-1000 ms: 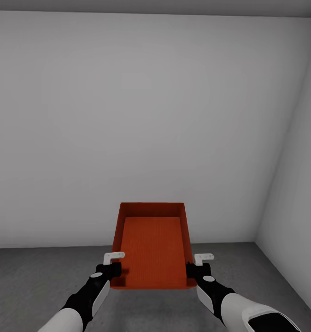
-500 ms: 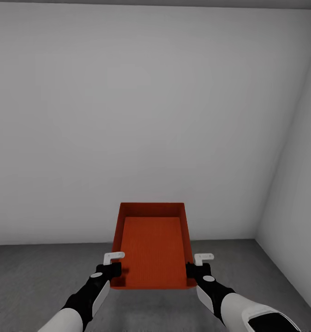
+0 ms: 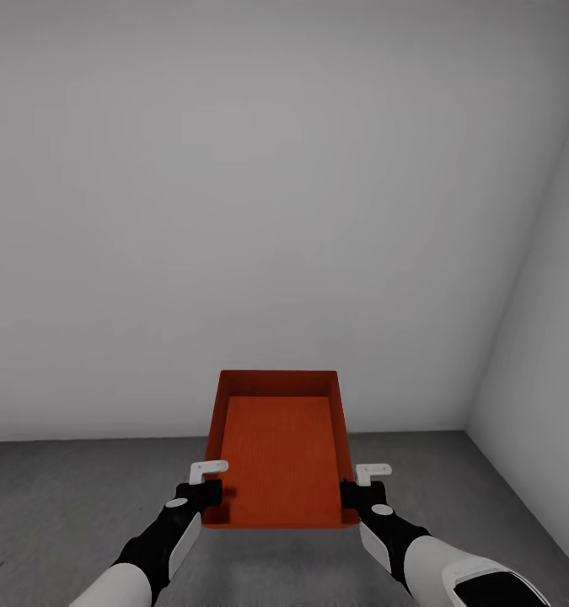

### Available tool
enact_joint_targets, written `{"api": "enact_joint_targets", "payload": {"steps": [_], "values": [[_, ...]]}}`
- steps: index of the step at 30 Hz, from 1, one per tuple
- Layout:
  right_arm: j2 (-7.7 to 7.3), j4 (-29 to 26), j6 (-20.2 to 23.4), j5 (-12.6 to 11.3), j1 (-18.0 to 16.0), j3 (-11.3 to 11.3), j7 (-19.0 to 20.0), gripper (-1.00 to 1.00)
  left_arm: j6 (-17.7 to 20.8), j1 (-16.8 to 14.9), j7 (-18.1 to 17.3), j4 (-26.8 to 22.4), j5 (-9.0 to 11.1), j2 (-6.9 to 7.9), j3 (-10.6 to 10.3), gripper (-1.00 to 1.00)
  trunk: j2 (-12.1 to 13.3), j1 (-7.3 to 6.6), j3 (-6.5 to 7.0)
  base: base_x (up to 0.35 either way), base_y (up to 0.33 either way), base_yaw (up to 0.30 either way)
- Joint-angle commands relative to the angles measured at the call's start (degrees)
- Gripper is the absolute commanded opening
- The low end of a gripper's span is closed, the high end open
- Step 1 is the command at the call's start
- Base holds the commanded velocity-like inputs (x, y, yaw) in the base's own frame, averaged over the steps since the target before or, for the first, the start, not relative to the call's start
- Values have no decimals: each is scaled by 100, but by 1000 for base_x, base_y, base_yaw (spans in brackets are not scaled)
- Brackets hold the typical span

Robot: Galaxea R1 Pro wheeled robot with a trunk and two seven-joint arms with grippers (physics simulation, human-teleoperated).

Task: Move the two storage containers from the living room to the garage. In the garage, place one container on the floor and stack the other container on top of it (either order is fine).

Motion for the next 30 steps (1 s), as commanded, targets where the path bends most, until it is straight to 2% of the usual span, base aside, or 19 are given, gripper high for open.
{"api": "enact_joint_targets", "payload": {"steps": [1,30], "values": [[22,-20,-24,1,-2,-155,1,-100,39,0,48,-3,190,-6,118,-100,-5,2,-11,0,0,0],[29,-12,-25,-3,-2,-160,2,-100,39,0,48,34,199,-6,128,-100,-5,2,-277,0,0,0]]}}
